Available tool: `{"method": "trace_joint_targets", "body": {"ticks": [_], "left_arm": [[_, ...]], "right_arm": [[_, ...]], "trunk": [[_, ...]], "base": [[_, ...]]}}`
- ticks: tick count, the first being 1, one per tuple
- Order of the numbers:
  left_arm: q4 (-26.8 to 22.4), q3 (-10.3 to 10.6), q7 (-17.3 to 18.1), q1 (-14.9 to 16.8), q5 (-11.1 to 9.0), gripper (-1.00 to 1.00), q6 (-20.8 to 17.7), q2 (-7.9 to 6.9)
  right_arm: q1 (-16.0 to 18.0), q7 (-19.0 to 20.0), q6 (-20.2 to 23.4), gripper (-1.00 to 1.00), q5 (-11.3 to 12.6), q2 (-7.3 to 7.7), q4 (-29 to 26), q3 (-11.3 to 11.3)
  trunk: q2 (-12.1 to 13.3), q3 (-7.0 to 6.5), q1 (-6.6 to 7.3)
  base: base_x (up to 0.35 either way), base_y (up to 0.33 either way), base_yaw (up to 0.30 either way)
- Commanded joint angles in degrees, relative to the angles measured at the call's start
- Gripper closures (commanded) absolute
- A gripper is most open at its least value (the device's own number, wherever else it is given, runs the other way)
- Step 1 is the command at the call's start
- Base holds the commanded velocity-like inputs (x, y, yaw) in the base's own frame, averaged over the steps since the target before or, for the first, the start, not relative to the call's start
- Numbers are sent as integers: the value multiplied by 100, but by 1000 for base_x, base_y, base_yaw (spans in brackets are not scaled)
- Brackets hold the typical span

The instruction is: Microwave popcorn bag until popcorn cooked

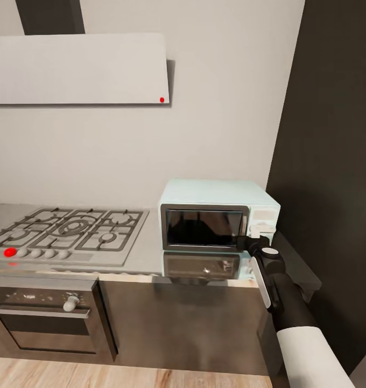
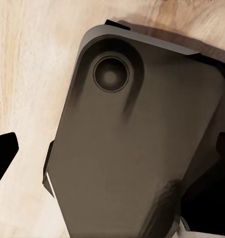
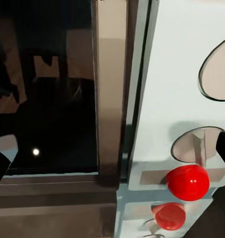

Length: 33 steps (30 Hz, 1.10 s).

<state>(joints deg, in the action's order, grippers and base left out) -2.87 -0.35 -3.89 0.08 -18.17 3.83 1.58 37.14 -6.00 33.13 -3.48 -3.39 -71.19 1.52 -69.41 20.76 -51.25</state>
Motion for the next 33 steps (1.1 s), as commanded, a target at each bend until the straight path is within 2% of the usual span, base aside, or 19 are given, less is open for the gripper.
{"method": "trace_joint_targets", "body": {"ticks": [1,33], "left_arm": [[-3,0,-16,1,-20,-100,13,1],[-7,-7,-16,1,-20,-100,13,-9]], "right_arm": [[4,9,31,-100,-36,-4,-7,6],[4,-25,27,-100,-41,-4,-7,6]], "trunk": [[-4,6,-1],[-4,6,-1]], "base": [[64,0,0],[37,0,0]]}}
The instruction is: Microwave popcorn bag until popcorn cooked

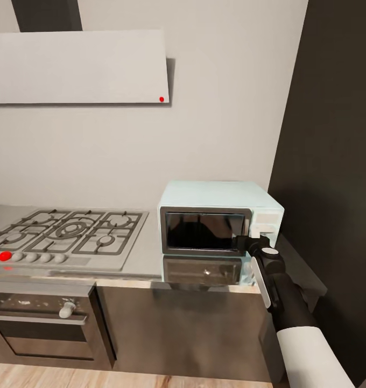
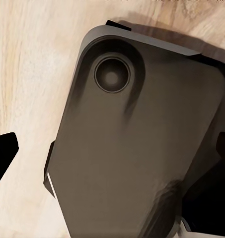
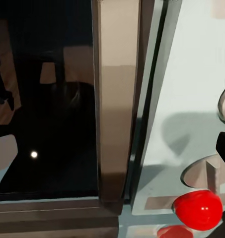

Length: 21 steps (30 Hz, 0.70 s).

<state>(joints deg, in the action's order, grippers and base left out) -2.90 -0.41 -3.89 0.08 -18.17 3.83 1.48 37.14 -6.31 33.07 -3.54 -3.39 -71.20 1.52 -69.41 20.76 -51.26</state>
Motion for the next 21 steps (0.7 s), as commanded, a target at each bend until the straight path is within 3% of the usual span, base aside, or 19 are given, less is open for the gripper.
{"method": "trace_joint_targets", "body": {"ticks": [1,20,21], "left_arm": [[-6,-2,-15,1,-20,-100,13,2],[-8,-3,-15,1,-20,-100,13,2],[-9,-3,-15,1,-20,-100,13,2]], "right_arm": [[4,7,33,-100,-35,-4,-7,6],[4,18,33,-100,-65,-4,-8,6],[4,11,33,100,-69,-4,-8,6]], "trunk": [[-4,6,0],[-4,6,0],[-4,6,0]], "base": [[13,0,0],[1,0,0],[0,0,0]]}}
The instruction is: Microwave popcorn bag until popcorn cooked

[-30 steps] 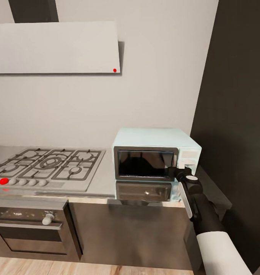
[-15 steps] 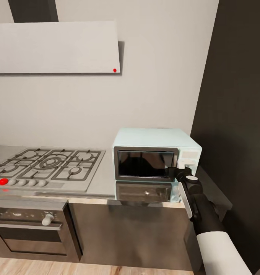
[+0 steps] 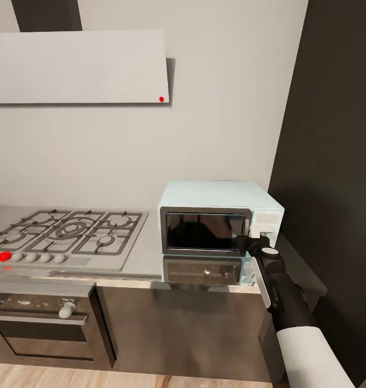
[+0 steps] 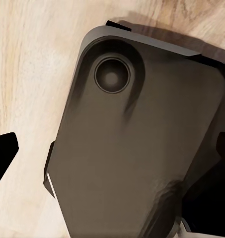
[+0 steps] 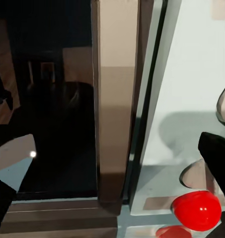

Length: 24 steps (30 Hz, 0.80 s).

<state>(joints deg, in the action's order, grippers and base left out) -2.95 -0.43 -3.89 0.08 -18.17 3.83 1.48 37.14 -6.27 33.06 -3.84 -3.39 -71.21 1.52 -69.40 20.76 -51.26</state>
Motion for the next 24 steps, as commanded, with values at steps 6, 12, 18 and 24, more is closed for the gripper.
{"method": "trace_joint_targets", "body": {"ticks": [6,12,18,24], "left_arm": [[-2,-1,-15,1,-20,-100,13,2],[-4,-1,-15,1,-20,-100,13,2],[-4,16,-15,1,-14,-100,13,9],[2,16,-15,1,-19,-100,13,19]], "right_arm": [[4,9,43,100,-55,-2,-7,6],[4,12,50,100,-49,-3,-7,6],[4,15,82,100,-47,4,-7,6],[4,20,55,100,-47,5,-7,6]], "trunk": [[-4,6,0],[-4,6,0],[-4,6,0],[-4,6,0]], "base": [[0,0,0],[0,0,0],[0,0,0],[-118,63,0]]}}
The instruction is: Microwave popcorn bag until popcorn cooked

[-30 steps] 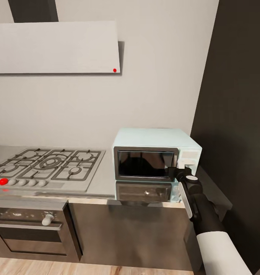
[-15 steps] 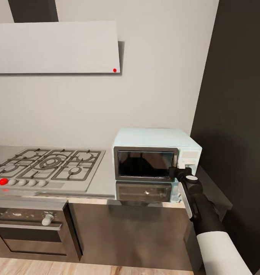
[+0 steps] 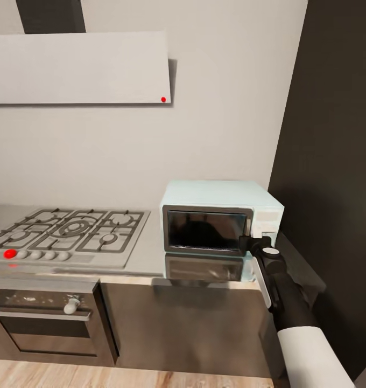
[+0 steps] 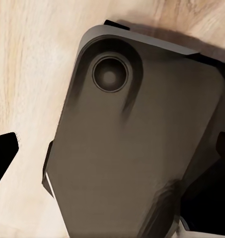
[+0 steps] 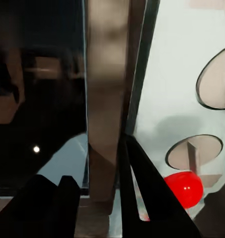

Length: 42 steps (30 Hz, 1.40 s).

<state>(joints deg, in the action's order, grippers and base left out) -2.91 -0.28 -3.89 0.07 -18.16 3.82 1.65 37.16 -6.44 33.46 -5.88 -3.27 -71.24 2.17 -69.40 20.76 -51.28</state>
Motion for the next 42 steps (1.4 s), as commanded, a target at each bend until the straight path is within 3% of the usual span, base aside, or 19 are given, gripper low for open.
{"method": "trace_joint_targets", "body": {"ticks": [1,33,34,42], "left_arm": [[-2,1,-15,2,-21,-100,13,2],[1,10,-15,2,-4,-100,13,2],[1,10,-15,2,-4,-100,13,2],[1,10,-15,2,-4,-100,13,2]], "right_arm": [[2,37,14,100,157,-7,-3,-58],[2,46,90,100,141,1,-8,-58],[2,46,90,-100,140,1,-10,-58],[2,46,124,-100,138,-7,-12,-58]], "trunk": [[-4,7,2],[-4,7,2],[-4,7,2],[-4,7,2]], "base": [[-183,114,0],[-166,108,0],[-164,85,0],[-134,41,0]]}}
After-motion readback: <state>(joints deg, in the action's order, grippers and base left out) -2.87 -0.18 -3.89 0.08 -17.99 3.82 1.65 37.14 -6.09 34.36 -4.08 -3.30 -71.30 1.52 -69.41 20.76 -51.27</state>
